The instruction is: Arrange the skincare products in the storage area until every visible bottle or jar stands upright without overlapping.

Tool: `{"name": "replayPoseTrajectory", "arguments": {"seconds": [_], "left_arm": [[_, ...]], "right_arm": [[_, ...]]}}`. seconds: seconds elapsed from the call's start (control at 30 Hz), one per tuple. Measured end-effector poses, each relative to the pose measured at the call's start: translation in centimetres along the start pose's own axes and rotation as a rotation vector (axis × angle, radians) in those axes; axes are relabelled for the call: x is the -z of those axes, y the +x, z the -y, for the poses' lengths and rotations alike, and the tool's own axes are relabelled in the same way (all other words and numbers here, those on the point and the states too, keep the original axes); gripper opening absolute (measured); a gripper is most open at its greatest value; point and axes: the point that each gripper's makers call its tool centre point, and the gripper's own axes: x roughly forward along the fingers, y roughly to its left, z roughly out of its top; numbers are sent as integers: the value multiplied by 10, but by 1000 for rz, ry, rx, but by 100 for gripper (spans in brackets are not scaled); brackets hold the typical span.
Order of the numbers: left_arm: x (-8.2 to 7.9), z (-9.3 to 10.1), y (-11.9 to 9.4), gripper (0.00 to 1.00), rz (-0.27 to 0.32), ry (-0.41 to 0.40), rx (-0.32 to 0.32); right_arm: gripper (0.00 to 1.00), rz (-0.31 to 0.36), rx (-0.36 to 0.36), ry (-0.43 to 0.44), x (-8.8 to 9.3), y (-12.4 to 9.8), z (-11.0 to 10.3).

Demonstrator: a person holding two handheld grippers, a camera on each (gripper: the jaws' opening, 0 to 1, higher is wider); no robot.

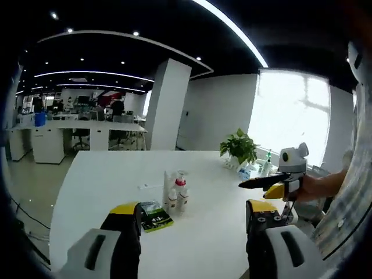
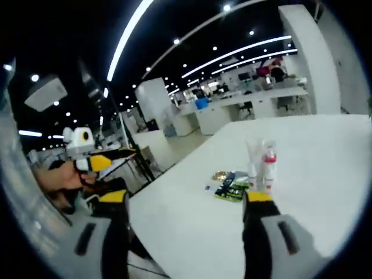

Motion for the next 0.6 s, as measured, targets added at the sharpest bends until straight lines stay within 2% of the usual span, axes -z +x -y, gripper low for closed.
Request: {"name": "replayPoseTrajectory", "arguments": {"seconds": [0.07,0.2,0.4,0.6], "left_arm": [[0,4,-8,82,23,-6,-19],[6,5,-17,86,21,31,-57],[6,11,-22,96,39,71,-77],[7,16,-20,100,57,61,-76]], "right_arm": [[83,36,4,-7,-9,-9,-2],[89,107,46,-42,-24,-26,0],[98,144,93,-51,-22,-42,1],[99,145,120,-75,-10,-52,-2]]}}
